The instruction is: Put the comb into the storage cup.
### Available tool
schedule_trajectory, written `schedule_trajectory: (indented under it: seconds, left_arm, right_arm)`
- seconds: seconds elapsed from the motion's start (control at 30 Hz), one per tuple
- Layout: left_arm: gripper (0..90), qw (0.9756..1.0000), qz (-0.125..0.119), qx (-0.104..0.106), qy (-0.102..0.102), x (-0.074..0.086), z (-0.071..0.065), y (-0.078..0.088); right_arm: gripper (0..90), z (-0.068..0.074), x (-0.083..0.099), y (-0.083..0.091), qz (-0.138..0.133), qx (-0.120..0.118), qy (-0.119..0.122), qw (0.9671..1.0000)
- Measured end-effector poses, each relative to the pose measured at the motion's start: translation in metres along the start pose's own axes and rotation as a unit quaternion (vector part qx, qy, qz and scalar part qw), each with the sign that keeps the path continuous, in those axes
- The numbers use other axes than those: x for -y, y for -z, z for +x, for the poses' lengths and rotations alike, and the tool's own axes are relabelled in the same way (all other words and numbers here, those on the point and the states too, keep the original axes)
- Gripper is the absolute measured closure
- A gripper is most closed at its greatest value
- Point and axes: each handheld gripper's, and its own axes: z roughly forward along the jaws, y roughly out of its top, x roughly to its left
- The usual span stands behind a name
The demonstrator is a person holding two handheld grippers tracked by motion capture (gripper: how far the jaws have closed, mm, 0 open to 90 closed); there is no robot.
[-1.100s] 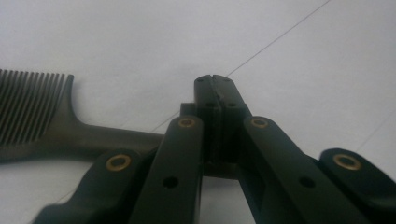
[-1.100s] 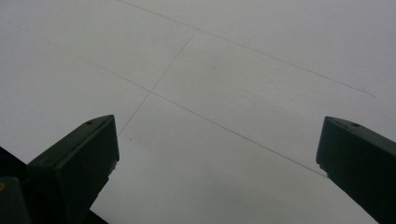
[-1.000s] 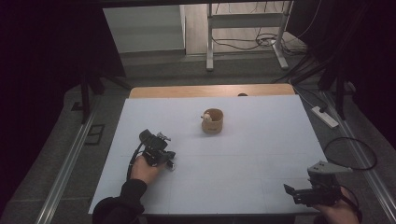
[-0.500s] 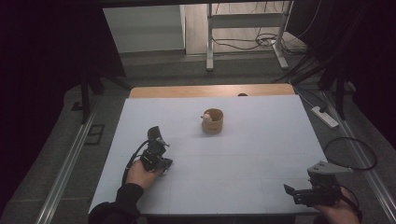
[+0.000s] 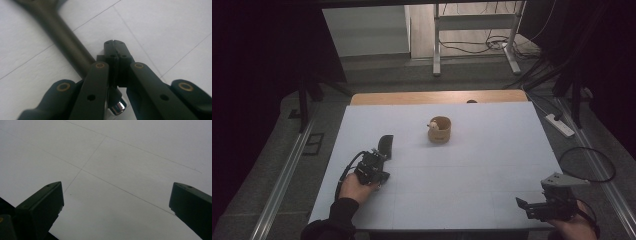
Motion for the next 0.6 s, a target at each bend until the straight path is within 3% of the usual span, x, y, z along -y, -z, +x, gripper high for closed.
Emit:
schedule_trajectory:
  seconds: [0.4,0.6]
  left_arm:
    - [88.5,0.9995,-0.009,-0.015,0.027,0.008,0.018,0.006]
    - [88.5,0.9995,-0.011,-0.014,0.027,0.008,0.019,0.006]
  right_arm:
    - [0.0,0.0,0.0,0.0,0.0,0.0,0.001,1.0]
    - [0.0,0.0,0.0,0.0,0.001,0.0,0.002,1.0]
